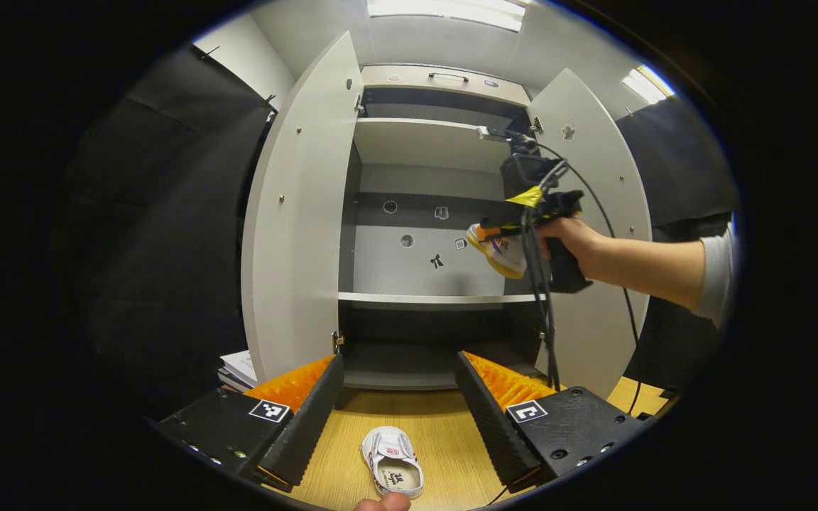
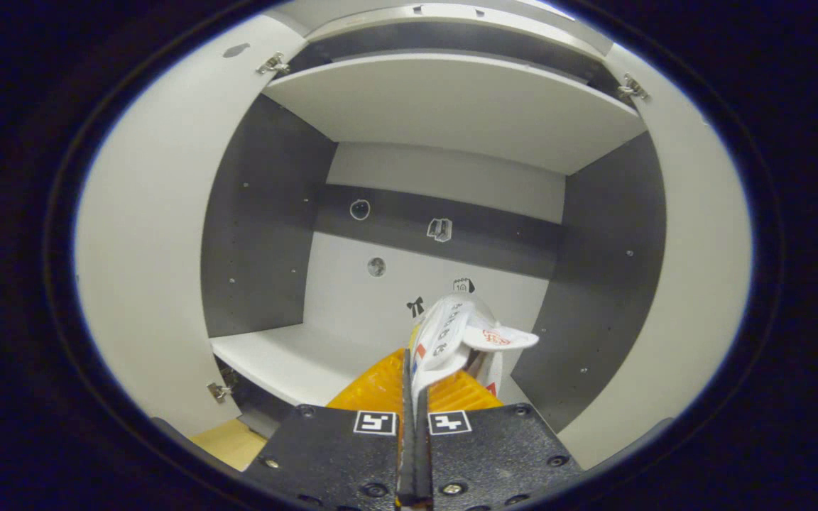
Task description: Grab one shoe with the right hand and put it into the shoe cabinet, grab the other shoe with the left hand and put it into the shoe cabinet; then close the right door with the right hand and the left door with the left hand.
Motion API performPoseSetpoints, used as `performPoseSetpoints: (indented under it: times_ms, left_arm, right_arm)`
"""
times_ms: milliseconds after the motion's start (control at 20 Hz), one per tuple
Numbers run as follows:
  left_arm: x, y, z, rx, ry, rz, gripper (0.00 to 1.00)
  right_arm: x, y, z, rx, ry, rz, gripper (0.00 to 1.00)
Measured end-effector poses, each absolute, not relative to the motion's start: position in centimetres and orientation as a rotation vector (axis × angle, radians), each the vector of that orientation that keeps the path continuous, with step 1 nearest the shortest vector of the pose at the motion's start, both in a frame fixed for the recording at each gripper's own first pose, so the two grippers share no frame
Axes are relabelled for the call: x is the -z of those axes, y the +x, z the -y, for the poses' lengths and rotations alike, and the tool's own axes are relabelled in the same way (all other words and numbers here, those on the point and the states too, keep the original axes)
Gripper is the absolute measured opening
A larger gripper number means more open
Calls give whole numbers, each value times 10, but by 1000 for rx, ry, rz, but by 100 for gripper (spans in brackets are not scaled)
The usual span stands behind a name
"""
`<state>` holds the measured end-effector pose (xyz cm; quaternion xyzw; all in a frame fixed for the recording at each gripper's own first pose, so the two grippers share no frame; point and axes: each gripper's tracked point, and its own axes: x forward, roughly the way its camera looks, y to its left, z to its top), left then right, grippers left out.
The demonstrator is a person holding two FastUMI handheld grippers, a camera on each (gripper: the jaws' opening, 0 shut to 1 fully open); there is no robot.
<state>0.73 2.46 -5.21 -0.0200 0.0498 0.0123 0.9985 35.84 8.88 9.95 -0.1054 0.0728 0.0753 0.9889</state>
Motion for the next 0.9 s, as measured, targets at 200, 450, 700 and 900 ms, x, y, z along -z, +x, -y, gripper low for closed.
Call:
performPoseSetpoints:
  times_ms: [200, 450, 700, 900]
  left_arm:
    - [53, 8, -27, -38, -48, -107, 95]
    - [50, 8, -34, -77, -8, -107, 95]
    - [50, 6, -35, -89, -6, -123, 95]
    - [51, 5, -34, -85, -17, -127, 95]
  right_arm:
    - [-75, 421, -83, -103, -297, -288, 4]
    - [-26, 454, -71, -70, -345, -471, 4]
    - [-12, 463, -70, -41, -356, -512, 1]
    - [-9, 465, -72, -38, -397, -535, 9]
